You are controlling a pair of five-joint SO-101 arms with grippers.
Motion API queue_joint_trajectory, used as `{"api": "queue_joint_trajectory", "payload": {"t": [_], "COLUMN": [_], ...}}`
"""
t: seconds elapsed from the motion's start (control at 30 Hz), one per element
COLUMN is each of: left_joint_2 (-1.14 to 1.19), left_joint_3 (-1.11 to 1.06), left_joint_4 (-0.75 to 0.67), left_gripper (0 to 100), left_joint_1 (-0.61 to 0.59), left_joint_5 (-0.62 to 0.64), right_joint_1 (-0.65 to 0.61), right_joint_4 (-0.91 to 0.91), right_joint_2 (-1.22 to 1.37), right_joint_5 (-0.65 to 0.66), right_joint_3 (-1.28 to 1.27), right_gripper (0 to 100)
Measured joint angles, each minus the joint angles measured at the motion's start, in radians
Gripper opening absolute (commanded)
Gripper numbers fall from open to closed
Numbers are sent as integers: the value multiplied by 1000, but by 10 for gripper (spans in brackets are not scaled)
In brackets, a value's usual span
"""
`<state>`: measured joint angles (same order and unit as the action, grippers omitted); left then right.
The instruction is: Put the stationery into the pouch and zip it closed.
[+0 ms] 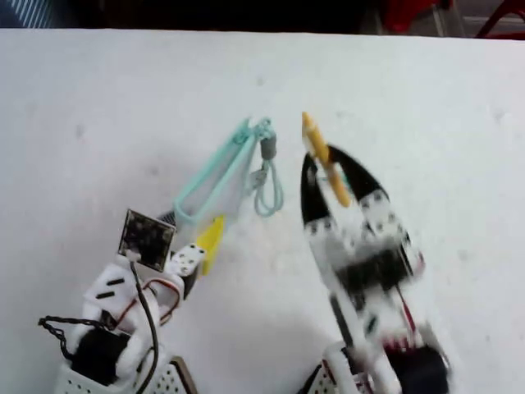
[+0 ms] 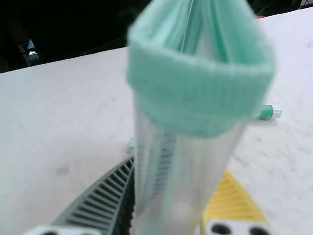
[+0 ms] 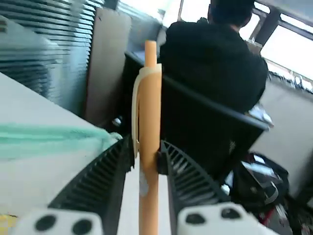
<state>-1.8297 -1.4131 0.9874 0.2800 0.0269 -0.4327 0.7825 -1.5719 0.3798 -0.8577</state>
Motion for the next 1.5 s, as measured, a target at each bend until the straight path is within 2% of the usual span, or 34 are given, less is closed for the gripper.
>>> {"api": "queue_joint_trajectory", "payload": {"t": [0.1,0.33,0.47,0.67,0.8,1.07,1.3,1.5], "left_joint_2": [0,0,0,0,0,0,0,0], "left_joint_3": [0,0,0,0,0,0,0,0], "left_joint_4": [0,0,0,0,0,0,0,0], "left_gripper": [188,189,191,192,192,192,191,191], "left_joint_1": [0,0,0,0,0,0,0,0], "left_joint_5": [0,0,0,0,0,0,0,0], "right_joint_1": [-48,-68,-69,-69,-87,-269,-285,-331], "right_joint_4": [71,118,118,20,5,0,-110,-153], "right_joint_2": [-2,-2,-3,20,144,480,764,842], "right_joint_5": [-2,-21,-146,-288,-338,-339,-339,-345], "right_joint_3": [94,275,310,316,336,509,624,623], "right_gripper": [16,16,16,16,16,16,17,17]}}
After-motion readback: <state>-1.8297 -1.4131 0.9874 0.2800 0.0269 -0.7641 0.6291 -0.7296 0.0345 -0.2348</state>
